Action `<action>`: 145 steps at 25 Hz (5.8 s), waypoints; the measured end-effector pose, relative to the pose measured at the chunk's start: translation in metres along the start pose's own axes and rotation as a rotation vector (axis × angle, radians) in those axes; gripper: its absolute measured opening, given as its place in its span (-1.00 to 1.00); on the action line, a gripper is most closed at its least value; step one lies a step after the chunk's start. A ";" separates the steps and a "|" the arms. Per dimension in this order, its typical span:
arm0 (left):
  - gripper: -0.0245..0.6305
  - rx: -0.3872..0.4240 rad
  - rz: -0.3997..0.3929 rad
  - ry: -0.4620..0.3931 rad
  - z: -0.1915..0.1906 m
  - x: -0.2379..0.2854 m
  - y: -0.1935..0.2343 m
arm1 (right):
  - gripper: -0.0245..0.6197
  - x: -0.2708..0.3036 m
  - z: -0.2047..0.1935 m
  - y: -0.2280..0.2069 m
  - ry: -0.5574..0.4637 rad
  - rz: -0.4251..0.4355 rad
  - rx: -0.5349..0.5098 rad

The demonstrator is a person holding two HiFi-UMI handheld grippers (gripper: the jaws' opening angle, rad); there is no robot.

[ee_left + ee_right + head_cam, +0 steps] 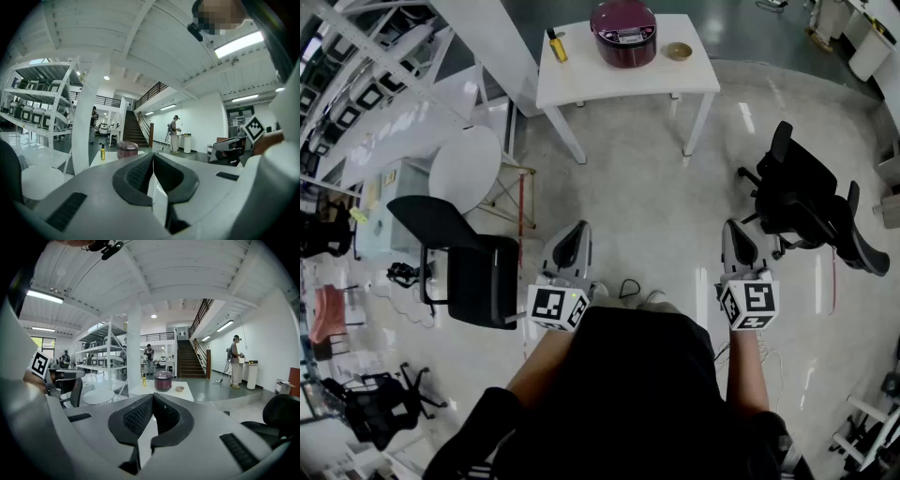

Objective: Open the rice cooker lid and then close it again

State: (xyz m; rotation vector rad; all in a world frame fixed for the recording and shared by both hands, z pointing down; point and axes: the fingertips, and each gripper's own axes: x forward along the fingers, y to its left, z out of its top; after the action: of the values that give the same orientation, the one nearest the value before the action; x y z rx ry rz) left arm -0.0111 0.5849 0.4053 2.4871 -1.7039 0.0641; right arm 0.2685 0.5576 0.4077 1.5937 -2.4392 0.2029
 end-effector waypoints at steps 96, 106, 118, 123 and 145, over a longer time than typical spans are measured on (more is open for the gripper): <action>-0.21 -0.116 -0.137 0.022 0.027 0.330 0.180 | -0.19 0.365 0.072 -0.046 0.098 0.150 0.052; -0.21 -0.155 -0.125 0.024 0.027 0.371 0.261 | -0.19 0.458 0.092 -0.031 0.104 0.125 0.050; -0.21 -0.178 -0.123 0.034 0.022 0.384 0.295 | -0.19 0.485 0.094 -0.025 0.106 0.070 0.046; -0.21 -0.185 -0.094 0.037 0.017 0.386 0.298 | -0.19 0.500 0.092 -0.021 0.117 0.124 0.037; -0.22 -0.164 0.033 0.055 0.050 0.554 0.310 | -0.19 0.672 0.144 -0.120 0.049 0.297 0.067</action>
State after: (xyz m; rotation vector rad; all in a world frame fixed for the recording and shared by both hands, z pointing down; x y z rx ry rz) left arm -0.1002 -0.0450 0.4395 2.3186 -1.6566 -0.0039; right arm 0.1029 -0.1191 0.4415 1.2266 -2.6452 0.3705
